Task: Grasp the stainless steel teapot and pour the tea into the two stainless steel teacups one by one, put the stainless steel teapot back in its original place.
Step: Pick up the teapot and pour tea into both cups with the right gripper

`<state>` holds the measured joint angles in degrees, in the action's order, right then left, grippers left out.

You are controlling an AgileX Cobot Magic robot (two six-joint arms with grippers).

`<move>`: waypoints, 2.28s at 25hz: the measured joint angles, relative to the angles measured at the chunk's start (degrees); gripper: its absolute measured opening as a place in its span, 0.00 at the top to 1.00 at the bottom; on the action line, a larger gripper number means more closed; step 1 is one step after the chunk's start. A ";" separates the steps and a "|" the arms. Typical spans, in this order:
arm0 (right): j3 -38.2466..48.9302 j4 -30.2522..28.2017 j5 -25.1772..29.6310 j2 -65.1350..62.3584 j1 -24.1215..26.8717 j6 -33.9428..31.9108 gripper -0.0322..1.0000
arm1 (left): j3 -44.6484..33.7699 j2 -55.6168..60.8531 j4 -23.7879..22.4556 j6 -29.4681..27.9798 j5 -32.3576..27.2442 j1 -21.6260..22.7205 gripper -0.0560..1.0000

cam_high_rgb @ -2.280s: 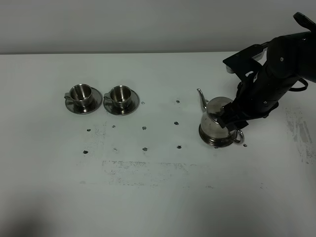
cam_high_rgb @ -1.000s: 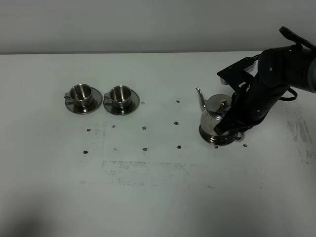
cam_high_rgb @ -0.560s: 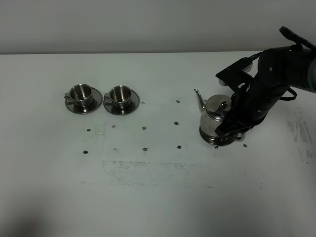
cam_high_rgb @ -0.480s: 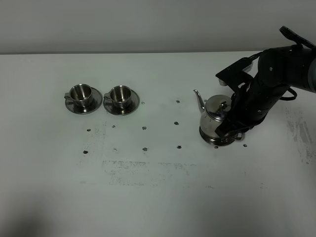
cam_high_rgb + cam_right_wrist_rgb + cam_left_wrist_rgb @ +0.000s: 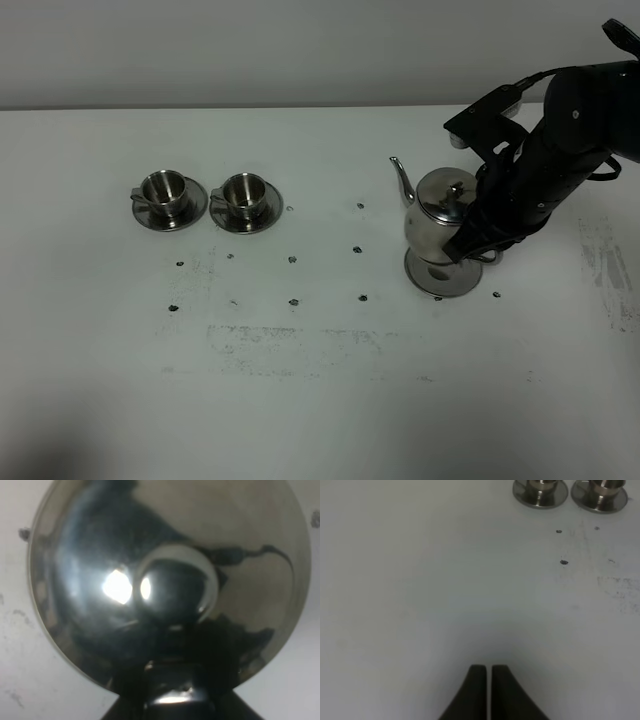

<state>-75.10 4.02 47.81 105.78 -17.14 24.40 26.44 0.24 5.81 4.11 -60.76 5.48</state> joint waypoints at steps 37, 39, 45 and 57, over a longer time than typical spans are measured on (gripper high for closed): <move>-56.57 0.20 18.60 27.59 -16.12 20.19 0.80 | 0.00 0.00 0.00 0.00 0.00 0.00 0.89; -57.98 0.14 18.60 28.54 -16.12 22.31 0.80 | 0.00 0.00 0.00 0.00 0.00 0.00 0.89; -58.73 -0.29 18.42 29.13 -16.12 25.37 0.80 | 0.00 0.00 0.00 0.00 0.00 0.00 0.89; -58.85 2.23 17.50 29.13 -16.13 23.45 0.80 | 0.00 0.00 0.00 0.00 0.00 0.00 0.89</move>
<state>-133.95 6.25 65.31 134.91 -33.27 47.85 26.44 0.24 5.81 4.11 -60.76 5.48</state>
